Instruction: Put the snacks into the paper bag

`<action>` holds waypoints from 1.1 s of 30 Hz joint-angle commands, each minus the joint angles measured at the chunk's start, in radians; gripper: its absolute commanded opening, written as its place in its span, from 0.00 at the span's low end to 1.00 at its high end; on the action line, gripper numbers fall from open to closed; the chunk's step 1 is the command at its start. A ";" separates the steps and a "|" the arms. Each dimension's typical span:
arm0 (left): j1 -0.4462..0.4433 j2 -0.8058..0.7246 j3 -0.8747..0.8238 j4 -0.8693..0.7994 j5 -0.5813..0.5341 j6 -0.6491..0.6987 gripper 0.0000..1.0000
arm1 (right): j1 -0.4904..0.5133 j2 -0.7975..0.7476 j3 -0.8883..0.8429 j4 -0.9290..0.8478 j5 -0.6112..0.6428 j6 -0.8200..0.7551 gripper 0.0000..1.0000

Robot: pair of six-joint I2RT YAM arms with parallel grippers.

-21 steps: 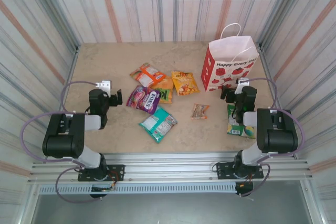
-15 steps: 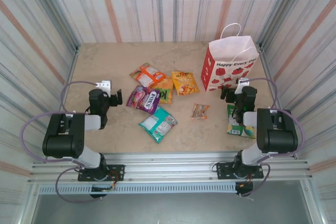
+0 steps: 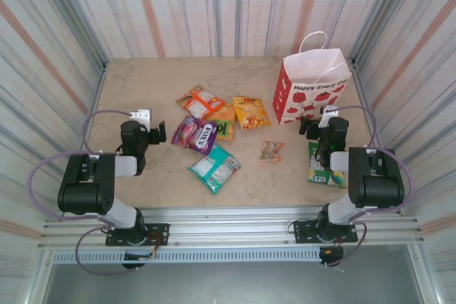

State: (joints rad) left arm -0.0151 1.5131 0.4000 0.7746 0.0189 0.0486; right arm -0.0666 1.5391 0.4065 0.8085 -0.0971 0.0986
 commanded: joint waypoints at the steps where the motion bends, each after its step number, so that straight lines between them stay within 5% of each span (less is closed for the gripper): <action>1: 0.007 -0.003 0.013 0.008 0.027 0.010 0.99 | 0.003 0.007 -0.008 0.021 0.018 -0.013 0.99; 11: 0.005 -0.010 0.014 0.011 0.022 0.007 0.96 | -0.003 0.005 -0.012 0.022 0.007 -0.009 0.99; 14: 0.000 -0.092 0.083 -0.181 0.012 0.013 0.91 | -0.004 -0.033 0.012 -0.035 0.026 -0.004 0.99; 21: -0.083 -0.277 0.228 -0.452 0.007 -0.045 0.86 | -0.005 -0.259 0.218 -0.685 -0.048 0.034 0.99; 28: -0.261 -0.236 0.497 -0.799 0.015 -0.111 0.80 | 0.009 -0.412 0.362 -1.273 -0.123 0.165 0.99; 31: -0.317 -0.178 0.513 -0.779 0.066 -0.245 0.75 | 0.014 -0.471 0.371 -1.446 -0.165 0.239 0.99; 33: -0.347 -0.135 0.509 -0.740 0.105 -0.324 0.72 | 0.018 -0.510 0.360 -1.515 -0.199 0.300 0.90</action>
State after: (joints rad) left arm -0.3367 1.3205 0.9104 0.1051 0.0650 -0.1349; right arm -0.0574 1.0733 0.7624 -0.4316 -0.2298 0.2829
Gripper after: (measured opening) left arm 0.723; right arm 0.912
